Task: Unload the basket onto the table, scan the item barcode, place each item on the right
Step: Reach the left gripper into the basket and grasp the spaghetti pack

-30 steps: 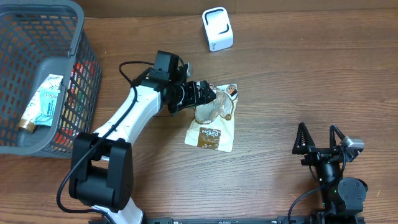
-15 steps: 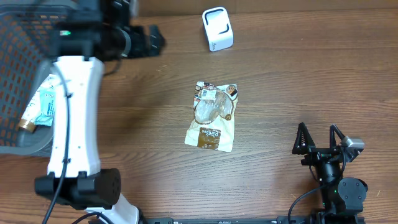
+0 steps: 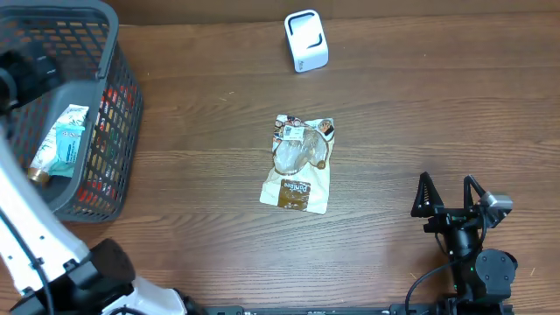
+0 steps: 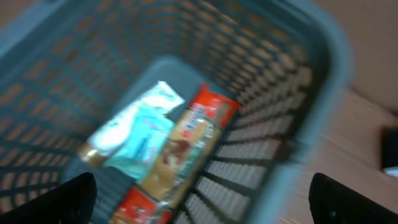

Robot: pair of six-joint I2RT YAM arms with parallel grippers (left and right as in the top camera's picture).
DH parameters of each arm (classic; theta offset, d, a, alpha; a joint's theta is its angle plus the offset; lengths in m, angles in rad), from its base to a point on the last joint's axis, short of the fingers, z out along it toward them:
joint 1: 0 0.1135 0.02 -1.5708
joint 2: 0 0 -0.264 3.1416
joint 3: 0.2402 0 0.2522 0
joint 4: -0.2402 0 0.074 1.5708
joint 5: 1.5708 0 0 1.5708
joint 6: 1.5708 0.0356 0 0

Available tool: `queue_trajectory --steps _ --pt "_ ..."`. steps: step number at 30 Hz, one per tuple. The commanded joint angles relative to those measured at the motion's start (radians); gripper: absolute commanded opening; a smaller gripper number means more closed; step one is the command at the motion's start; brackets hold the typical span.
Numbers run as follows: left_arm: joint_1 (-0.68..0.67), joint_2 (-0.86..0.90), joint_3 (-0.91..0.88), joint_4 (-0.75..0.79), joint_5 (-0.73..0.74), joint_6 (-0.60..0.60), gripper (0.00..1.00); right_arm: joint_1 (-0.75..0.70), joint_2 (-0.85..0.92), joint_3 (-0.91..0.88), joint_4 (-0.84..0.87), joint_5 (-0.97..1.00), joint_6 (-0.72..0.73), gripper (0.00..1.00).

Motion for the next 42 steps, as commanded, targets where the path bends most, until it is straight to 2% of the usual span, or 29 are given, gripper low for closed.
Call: queue_trajectory --steps 1,3,5,12,16,24,29,36,42 --pt "0.089 0.004 -0.114 0.04 0.184 0.194 1.0 -0.008 -0.007 -0.01 0.004 0.006 -0.001 1.0" --pt "0.101 0.004 -0.194 0.083 0.216 0.27 1.0 -0.008 -0.007 -0.01 0.004 0.006 -0.001 1.0" --pt "0.1 0.005 -0.282 0.157 0.214 0.295 1.0 -0.008 -0.007 -0.01 0.004 0.006 -0.001 1.0" --pt "0.095 0.036 -0.551 0.436 0.208 0.342 1.0 -0.008 -0.007 -0.01 0.004 0.006 -0.001 1.0" --pt "0.094 0.076 -0.622 0.519 0.211 0.353 1.0 -0.008 -0.007 -0.01 0.004 0.006 -0.001 1.0" --pt "0.06 0.215 -0.626 0.569 0.237 0.416 0.99 -0.008 -0.007 -0.01 0.004 0.006 -0.001 1.0" --pt "0.034 0.29 -0.626 0.572 0.237 0.433 0.88 -0.008 -0.007 -0.01 0.004 0.005 -0.001 1.0" --pt "0.0 0.36 -0.626 0.573 0.187 0.444 0.88 -0.008 -0.007 -0.01 0.004 0.005 -0.001 1.0" --pt "0.003 0.412 -0.627 0.585 0.122 0.377 0.93 -0.008 -0.007 -0.01 0.004 0.006 -0.001 1.0"
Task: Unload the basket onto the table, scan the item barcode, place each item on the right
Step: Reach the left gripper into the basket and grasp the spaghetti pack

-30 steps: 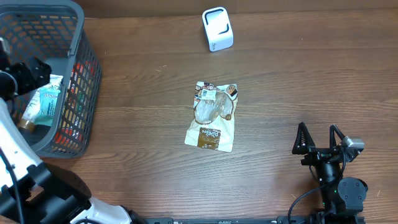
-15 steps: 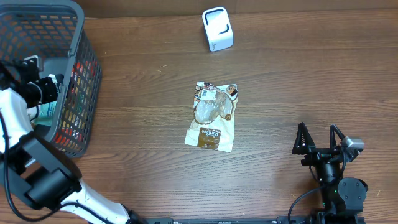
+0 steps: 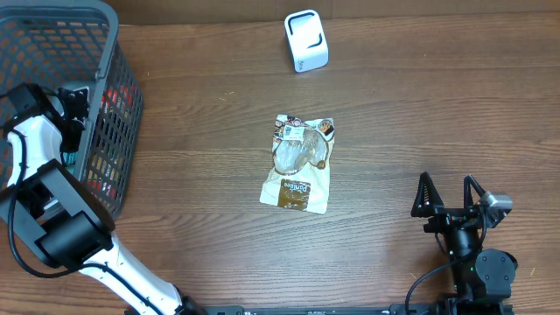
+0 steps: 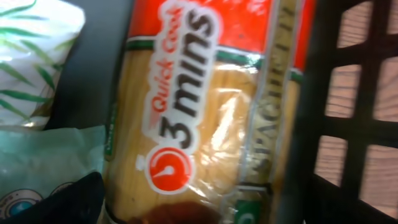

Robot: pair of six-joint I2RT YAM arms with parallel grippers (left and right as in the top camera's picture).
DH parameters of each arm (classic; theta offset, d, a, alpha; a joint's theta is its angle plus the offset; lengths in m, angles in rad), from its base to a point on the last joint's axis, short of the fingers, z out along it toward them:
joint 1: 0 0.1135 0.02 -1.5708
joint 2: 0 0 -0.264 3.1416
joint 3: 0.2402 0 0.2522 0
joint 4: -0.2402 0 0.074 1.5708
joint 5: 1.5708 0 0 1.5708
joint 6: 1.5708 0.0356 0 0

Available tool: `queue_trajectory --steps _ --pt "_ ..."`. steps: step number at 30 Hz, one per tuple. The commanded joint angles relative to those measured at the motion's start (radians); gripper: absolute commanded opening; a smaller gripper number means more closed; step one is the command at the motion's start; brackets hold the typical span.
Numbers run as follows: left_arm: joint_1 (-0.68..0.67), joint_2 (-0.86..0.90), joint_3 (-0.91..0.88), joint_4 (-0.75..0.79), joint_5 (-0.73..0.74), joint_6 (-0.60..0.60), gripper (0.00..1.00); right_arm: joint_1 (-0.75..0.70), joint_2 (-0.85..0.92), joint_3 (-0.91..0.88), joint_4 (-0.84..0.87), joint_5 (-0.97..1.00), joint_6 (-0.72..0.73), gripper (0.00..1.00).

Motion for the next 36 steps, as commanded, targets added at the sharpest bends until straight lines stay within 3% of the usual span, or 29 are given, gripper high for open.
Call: queue_trajectory --steps 1,4,6,7,9,11,17,22,28,36 --pt "0.0 0.063 -0.003 -0.004 -0.037 -0.035 0.93 -0.008 -0.007 -0.01 0.004 0.006 -0.001 1.0" --pt "-0.001 0.092 -0.004 -0.006 -0.036 -0.035 0.9 -0.008 -0.007 -0.01 0.004 0.005 -0.001 1.0" --pt "-0.002 0.11 -0.003 -0.008 -0.033 -0.046 0.78 -0.008 -0.007 -0.01 0.004 0.005 -0.001 1.0" --pt "-0.002 0.114 -0.003 -0.01 -0.029 -0.051 0.64 -0.008 -0.007 -0.01 0.004 0.006 -0.001 1.0" --pt "-0.002 0.119 -0.003 -0.011 -0.031 -0.056 0.21 -0.008 -0.007 -0.01 0.004 0.005 -0.001 1.0" --pt "-0.002 0.118 -0.001 -0.008 -0.037 -0.069 0.1 -0.008 -0.007 -0.01 0.004 0.005 -0.001 1.0" --pt "0.004 0.117 0.049 -0.043 -0.037 -0.095 0.04 -0.008 -0.007 -0.01 0.004 0.005 -0.001 1.0" --pt "0.004 0.117 0.228 -0.195 -0.046 -0.096 0.04 -0.008 -0.007 -0.01 0.004 0.006 -0.001 1.0" --pt "0.004 0.117 0.664 -0.513 -0.134 -0.185 0.04 -0.008 -0.007 -0.01 0.004 0.006 -0.001 1.0" --pt "0.0 0.117 1.104 -0.787 -0.132 -0.24 0.04 -0.008 -0.007 -0.01 0.004 0.005 -0.001 1.0"
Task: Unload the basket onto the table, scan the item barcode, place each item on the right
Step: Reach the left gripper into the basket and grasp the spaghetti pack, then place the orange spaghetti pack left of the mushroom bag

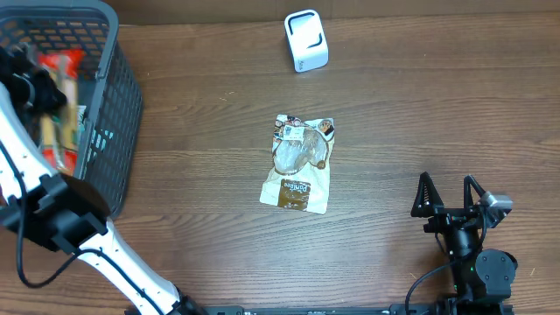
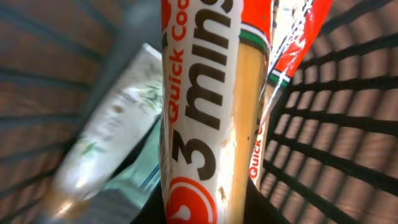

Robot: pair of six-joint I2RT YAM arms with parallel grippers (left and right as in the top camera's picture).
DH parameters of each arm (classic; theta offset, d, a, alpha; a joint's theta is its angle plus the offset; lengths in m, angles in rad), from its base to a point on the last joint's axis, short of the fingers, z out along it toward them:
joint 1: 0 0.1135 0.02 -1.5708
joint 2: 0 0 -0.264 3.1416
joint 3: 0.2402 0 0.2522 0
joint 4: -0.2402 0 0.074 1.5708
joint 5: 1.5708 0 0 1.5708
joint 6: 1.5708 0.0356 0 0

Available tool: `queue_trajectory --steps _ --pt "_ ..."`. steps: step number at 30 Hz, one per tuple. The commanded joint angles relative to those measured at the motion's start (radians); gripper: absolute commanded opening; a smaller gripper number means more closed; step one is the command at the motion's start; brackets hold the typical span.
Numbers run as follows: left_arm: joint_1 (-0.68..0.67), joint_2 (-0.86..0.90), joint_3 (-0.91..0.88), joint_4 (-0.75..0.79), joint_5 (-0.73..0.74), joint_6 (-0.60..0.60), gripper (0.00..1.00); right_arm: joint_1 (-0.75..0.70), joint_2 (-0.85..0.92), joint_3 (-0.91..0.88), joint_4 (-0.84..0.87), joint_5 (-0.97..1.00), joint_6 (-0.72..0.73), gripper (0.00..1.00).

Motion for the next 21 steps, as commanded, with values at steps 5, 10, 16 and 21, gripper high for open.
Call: queue_trajectory --steps 5,10,16,21 --pt "-0.007 -0.048 0.401 -0.198 0.076 -0.076 0.04 -0.008 -0.007 -0.01 0.003 0.005 0.0 1.0" --pt "-0.015 -0.119 0.488 -0.209 0.204 -0.091 0.04 -0.008 -0.007 -0.01 0.003 0.005 0.0 1.0" --pt "-0.08 -0.241 0.481 -0.209 0.218 -0.129 0.04 -0.008 -0.007 -0.01 0.003 0.005 0.0 1.0" --pt "-0.233 -0.335 0.391 -0.209 0.2 -0.163 0.04 -0.008 -0.007 -0.01 0.003 0.005 0.0 1.0"
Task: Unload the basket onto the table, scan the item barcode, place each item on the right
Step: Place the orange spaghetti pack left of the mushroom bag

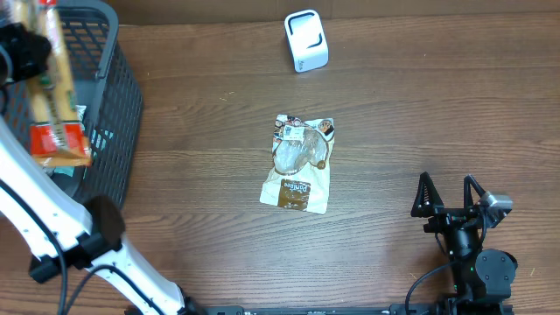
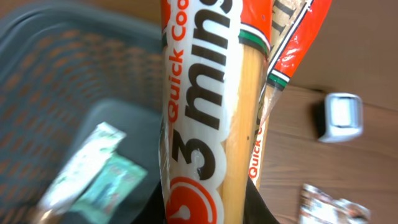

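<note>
My left gripper (image 2: pixel 205 208) is shut on a red and white spaghetti packet (image 2: pixel 211 106) printed "Quick Cook 3 mins". In the overhead view the packet (image 1: pixel 54 96) hangs lengthwise above the grey basket (image 1: pixel 118 105) at the far left, with the left gripper (image 1: pixel 19 52) at its upper part. The white scanner (image 1: pixel 306 40) stands at the back centre of the table, and it shows at the right in the left wrist view as the scanner (image 2: pixel 342 117). My right gripper (image 1: pixel 448 194) stands open at the front right, holding nothing.
A clear snack pouch (image 1: pixel 299 163) lies flat in the middle of the wooden table, and the pouch (image 2: pixel 326 205) shows at the lower right. A teal and white tube pack (image 2: pixel 93 168) lies on the floor of the basket (image 2: pixel 56 68).
The left gripper, still shut on the spaghetti packet, has risen from inside the basket to above its rim. The scanner and pouch have come into its wrist view. The right arm has not moved.
The left gripper first hovered open over the basket holding the spaghetti packet and tube pack. Then it was down close against the packet. Then it was shut on the packet inside the basket, and now it holds the packet high above the basket.
</note>
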Robot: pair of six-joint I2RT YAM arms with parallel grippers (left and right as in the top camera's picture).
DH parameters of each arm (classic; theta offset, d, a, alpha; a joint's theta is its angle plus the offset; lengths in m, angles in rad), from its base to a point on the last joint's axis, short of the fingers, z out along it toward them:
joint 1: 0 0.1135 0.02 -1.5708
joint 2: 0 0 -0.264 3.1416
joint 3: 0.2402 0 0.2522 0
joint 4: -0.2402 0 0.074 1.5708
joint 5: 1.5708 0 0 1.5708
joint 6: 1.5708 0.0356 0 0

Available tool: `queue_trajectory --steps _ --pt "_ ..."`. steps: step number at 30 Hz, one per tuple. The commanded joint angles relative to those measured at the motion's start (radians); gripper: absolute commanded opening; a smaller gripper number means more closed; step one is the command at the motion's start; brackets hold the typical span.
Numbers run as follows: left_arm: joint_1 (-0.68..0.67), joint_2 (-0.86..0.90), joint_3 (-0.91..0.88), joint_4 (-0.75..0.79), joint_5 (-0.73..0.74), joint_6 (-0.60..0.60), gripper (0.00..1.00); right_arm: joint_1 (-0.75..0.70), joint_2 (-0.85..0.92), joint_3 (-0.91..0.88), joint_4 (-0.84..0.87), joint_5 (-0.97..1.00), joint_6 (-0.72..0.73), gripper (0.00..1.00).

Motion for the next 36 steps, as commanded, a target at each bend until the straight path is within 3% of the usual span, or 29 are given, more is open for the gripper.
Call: queue_trajectory --steps 1,9,16,21,33,34,35,36 --pt "-0.138 -0.124 -0.073 0.004 0.024 -0.049 0.04 -0.008 -0.007 -0.01 0.004 0.005 -0.001 1.0" --pt "-0.43 -0.164 -0.462 0.028 -0.055 -0.081 0.05 -0.008 -0.007 -0.01 0.004 0.005 -0.001 1.0" --pt "-0.615 -0.164 -0.83 0.24 -0.23 -0.214 0.05 -0.008 -0.007 -0.01 0.004 0.005 -0.001 1.0" --pt "-0.693 -0.164 -1.09 0.435 -0.422 -0.389 0.04 -0.008 -0.007 -0.01 0.004 0.005 -0.001 1.0" --pt "-0.768 -0.164 -1.626 1.059 -0.287 -0.42 0.04 -0.008 -0.007 -0.01 0.004 0.005 -0.002 1.0" --pt "-0.77 -0.164 -1.64 1.08 -0.277 -0.42 0.07 -0.008 -0.007 -0.01 0.004 0.005 -0.001 1.0" --pt "-0.773 -0.164 -1.65 1.093 -0.262 -0.42 0.18 -0.008 -0.007 -0.01 0.004 0.005 -0.001 1.0" --pt "-0.776 -0.164 -1.655 1.099 -0.249 -0.418 0.38 -0.008 -0.007 -0.01 0.004 0.005 -0.001 1.0"
